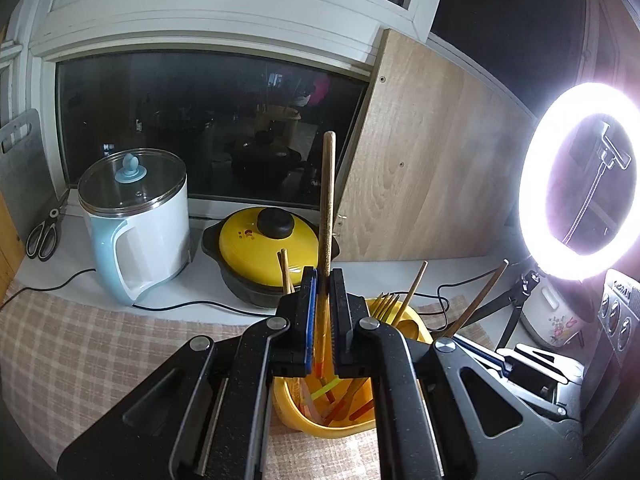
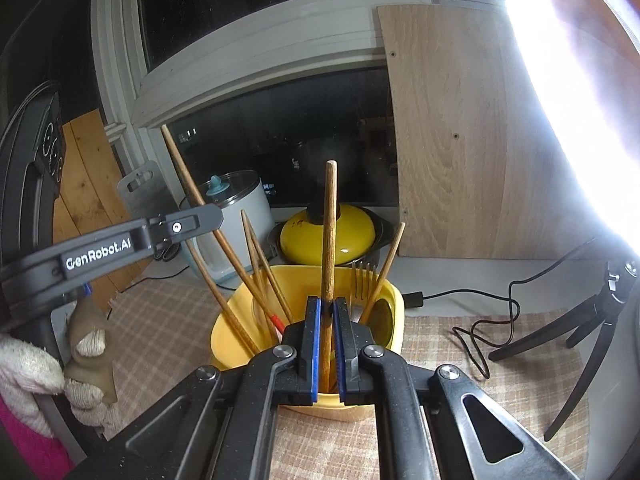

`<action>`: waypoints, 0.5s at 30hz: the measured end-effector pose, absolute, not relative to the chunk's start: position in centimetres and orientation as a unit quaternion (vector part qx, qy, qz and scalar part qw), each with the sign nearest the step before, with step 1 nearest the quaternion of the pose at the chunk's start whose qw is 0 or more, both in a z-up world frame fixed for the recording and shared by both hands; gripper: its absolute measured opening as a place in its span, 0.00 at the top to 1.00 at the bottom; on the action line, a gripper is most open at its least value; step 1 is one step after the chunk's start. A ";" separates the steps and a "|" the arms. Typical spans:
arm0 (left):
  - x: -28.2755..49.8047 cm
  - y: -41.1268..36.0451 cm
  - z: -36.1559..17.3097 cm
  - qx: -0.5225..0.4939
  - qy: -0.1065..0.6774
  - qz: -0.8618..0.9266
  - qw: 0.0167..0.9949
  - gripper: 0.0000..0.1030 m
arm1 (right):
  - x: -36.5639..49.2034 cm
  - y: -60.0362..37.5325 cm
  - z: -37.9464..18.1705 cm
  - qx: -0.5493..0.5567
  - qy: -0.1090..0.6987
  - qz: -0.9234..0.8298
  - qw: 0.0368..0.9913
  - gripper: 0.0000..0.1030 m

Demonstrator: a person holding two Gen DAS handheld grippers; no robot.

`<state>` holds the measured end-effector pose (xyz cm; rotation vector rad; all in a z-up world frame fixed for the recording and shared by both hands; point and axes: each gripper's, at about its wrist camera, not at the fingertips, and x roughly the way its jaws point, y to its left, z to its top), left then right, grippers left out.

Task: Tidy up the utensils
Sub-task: 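Open both tools to release the chopsticks and withdraw from the container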

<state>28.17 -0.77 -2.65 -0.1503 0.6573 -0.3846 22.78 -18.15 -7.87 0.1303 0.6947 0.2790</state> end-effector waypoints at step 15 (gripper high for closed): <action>27.7 -1.7 -2.6 -0.052 0.327 -0.191 0.924 0.57 | 22.5 -17.9 -7.9 0.057 0.342 0.145 0.927 0.80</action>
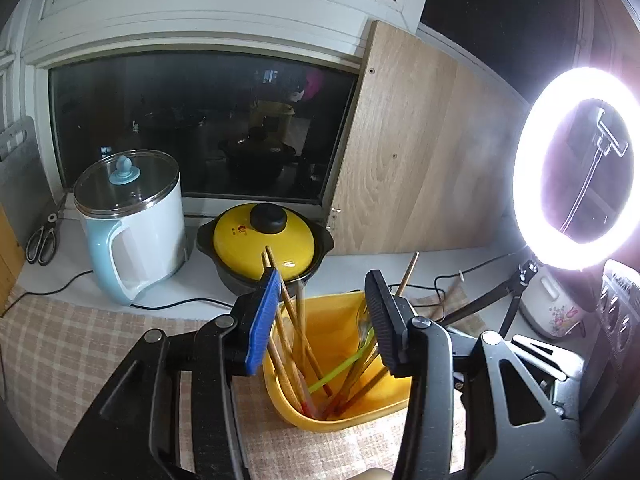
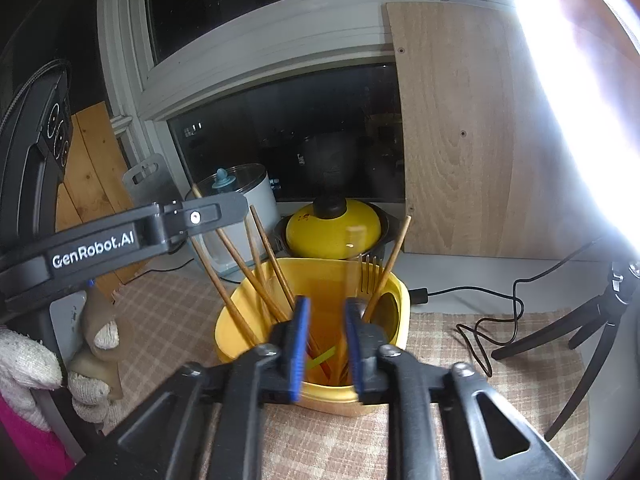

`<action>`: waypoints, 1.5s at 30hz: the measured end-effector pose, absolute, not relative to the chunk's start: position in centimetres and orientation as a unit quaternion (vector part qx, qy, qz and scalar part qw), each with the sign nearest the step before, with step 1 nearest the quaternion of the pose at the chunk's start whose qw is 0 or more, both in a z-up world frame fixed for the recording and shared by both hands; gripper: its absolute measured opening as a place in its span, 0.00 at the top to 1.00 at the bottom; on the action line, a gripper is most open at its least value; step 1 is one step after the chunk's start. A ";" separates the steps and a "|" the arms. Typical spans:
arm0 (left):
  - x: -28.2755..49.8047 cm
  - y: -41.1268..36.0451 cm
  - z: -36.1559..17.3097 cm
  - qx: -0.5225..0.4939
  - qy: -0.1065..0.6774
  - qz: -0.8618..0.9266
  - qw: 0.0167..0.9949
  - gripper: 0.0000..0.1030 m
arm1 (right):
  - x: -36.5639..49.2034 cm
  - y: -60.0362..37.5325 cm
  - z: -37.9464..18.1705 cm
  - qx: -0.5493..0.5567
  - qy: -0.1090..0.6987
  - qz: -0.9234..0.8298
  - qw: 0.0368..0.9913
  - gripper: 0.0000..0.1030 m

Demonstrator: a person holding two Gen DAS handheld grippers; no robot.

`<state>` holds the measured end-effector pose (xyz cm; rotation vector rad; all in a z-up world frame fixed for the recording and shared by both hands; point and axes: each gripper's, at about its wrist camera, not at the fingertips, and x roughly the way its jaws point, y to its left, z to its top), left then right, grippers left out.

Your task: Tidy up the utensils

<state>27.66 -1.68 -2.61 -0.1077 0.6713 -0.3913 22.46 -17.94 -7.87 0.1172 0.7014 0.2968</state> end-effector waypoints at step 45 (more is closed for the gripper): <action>12.9 0.6 2.8 -0.029 0.255 -0.156 0.954 0.24 | 10.8 -20.6 -2.2 0.046 0.290 0.119 0.949 0.09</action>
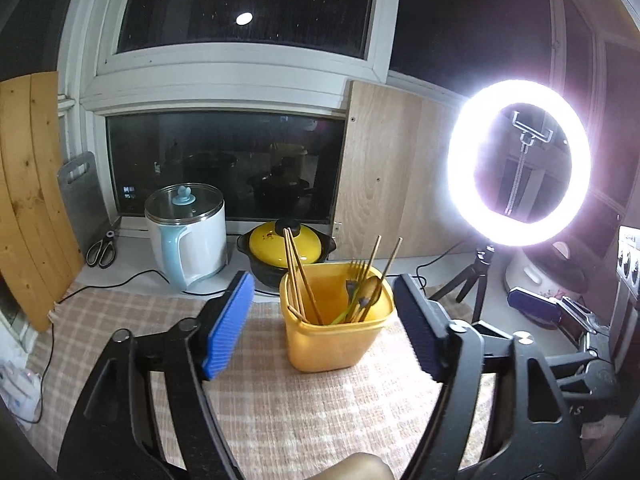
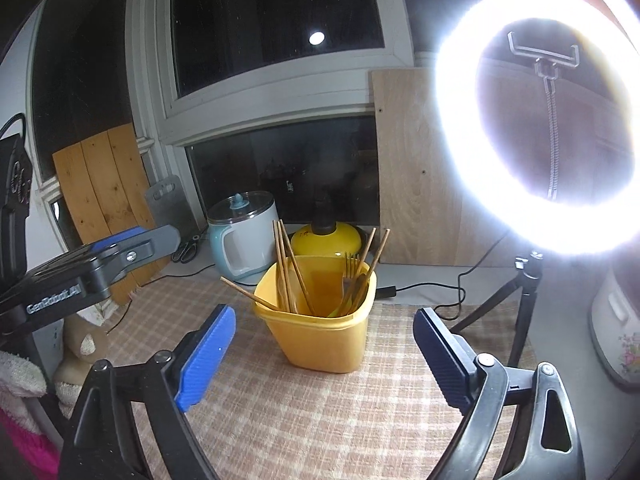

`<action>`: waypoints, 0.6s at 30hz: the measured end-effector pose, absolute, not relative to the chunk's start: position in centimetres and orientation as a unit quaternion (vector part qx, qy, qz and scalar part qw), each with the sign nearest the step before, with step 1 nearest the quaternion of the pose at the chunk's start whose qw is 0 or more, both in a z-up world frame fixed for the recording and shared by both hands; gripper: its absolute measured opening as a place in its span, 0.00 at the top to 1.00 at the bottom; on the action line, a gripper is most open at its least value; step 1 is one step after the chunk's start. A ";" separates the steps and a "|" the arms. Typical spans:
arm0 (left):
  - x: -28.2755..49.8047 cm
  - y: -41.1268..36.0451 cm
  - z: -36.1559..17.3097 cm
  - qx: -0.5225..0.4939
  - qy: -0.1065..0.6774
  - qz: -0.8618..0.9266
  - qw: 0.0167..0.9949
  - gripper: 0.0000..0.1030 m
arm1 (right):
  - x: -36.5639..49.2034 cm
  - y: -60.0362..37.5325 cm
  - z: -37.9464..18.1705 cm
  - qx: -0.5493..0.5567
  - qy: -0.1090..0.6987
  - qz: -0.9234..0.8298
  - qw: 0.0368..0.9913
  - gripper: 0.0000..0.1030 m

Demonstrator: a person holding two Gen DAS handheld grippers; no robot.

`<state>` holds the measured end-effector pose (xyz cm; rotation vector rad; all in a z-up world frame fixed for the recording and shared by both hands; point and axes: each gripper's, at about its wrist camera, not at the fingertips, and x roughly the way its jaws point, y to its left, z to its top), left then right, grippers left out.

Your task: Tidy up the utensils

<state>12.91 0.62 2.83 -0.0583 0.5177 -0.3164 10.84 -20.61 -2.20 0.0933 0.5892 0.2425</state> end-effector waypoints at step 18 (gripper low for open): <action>6.2 -0.3 3.3 -0.015 0.250 -0.124 0.960 0.01 | 6.4 -22.5 -1.0 0.039 0.254 0.097 0.962 0.00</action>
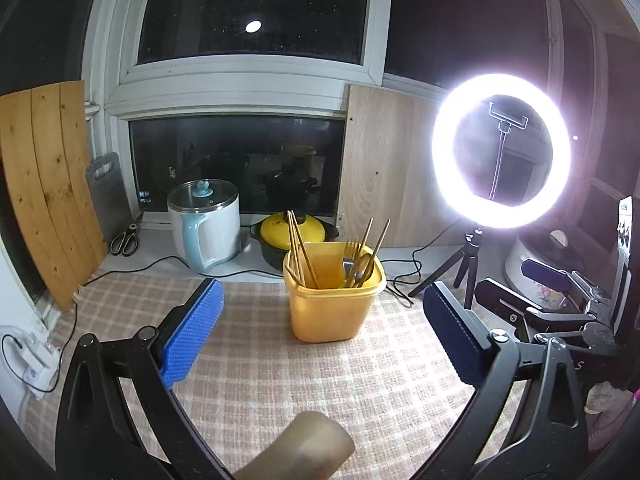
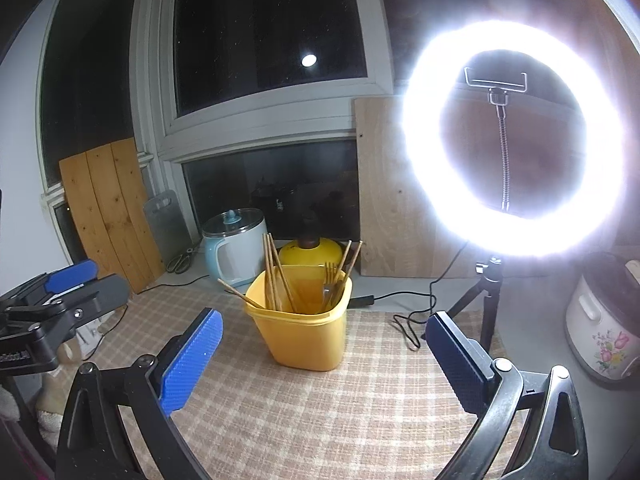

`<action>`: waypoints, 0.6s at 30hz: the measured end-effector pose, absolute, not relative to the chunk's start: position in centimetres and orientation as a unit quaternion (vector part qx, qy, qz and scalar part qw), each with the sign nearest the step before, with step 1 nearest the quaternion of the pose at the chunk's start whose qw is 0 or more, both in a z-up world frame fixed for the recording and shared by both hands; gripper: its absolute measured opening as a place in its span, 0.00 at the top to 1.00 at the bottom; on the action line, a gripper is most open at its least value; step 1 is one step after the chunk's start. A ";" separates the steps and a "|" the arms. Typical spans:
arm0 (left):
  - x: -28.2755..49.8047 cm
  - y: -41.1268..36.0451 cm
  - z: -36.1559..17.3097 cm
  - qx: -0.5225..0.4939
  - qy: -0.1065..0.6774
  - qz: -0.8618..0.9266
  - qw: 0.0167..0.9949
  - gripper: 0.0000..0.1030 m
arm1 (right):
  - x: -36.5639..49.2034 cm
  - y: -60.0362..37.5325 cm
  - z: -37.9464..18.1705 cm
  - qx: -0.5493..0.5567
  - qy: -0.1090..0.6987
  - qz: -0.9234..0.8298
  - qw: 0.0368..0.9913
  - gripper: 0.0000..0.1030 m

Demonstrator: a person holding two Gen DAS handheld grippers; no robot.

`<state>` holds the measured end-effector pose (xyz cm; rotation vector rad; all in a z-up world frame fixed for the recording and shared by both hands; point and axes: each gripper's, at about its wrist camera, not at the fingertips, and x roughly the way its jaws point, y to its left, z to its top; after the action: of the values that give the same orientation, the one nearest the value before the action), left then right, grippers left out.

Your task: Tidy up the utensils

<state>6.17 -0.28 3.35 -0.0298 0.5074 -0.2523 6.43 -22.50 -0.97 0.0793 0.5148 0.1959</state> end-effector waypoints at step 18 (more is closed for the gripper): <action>4.4 -1.5 1.6 0.024 0.268 -0.100 0.958 0.01 | 5.4 -23.7 -2.0 0.059 0.260 0.082 0.960 0.00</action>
<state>4.42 -1.48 1.62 0.0479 0.5437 -0.2036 5.41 -23.67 -1.98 0.1194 0.5278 0.1669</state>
